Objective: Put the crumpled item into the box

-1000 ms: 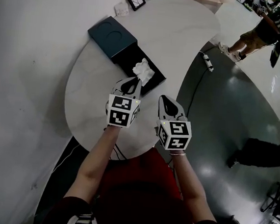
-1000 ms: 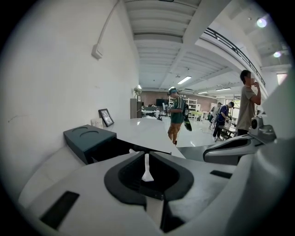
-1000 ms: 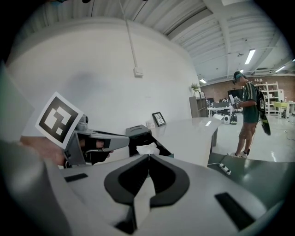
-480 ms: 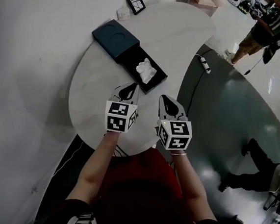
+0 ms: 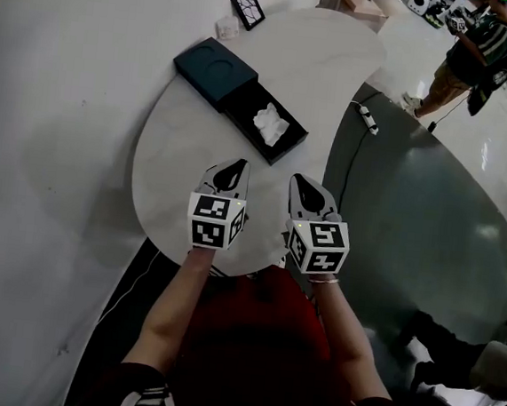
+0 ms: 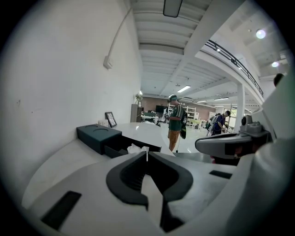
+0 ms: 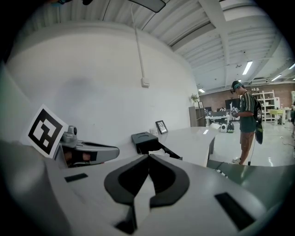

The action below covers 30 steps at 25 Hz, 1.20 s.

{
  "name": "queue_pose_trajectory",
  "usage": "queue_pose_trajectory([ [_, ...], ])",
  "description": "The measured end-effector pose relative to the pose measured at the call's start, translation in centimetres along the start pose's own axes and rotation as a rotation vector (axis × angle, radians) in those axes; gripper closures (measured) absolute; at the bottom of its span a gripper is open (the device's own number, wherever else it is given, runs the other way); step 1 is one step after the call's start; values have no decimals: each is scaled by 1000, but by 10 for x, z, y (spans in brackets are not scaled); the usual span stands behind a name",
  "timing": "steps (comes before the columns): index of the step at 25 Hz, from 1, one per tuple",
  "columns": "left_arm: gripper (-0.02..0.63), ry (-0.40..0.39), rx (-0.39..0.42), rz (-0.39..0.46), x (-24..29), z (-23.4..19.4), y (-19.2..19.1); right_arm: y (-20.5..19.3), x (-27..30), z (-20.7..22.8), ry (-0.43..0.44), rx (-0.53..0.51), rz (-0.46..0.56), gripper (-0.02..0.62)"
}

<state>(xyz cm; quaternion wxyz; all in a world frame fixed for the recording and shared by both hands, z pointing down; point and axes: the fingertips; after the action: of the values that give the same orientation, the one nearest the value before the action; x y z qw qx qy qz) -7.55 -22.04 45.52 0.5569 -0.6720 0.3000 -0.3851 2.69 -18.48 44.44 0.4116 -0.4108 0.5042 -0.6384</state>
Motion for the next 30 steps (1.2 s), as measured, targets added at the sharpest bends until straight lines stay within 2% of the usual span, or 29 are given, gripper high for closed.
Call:
queue_pose_trajectory([
  [14,582,-4,-23,24,-46,4,-5,3,-24,-21,-21,11,18,580],
  [30,581,-17,-20,61,-71,13,2,-5,-49,-35,-37,12,29,580],
])
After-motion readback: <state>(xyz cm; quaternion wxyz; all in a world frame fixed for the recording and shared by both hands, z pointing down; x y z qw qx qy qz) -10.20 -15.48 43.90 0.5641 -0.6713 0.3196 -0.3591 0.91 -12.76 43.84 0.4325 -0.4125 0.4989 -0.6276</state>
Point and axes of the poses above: the fingertips, and each gripper's own axes: x forward along the fingers, z to its right, y out of its top, and after that the axes turned 13 degrees about z, right-handed
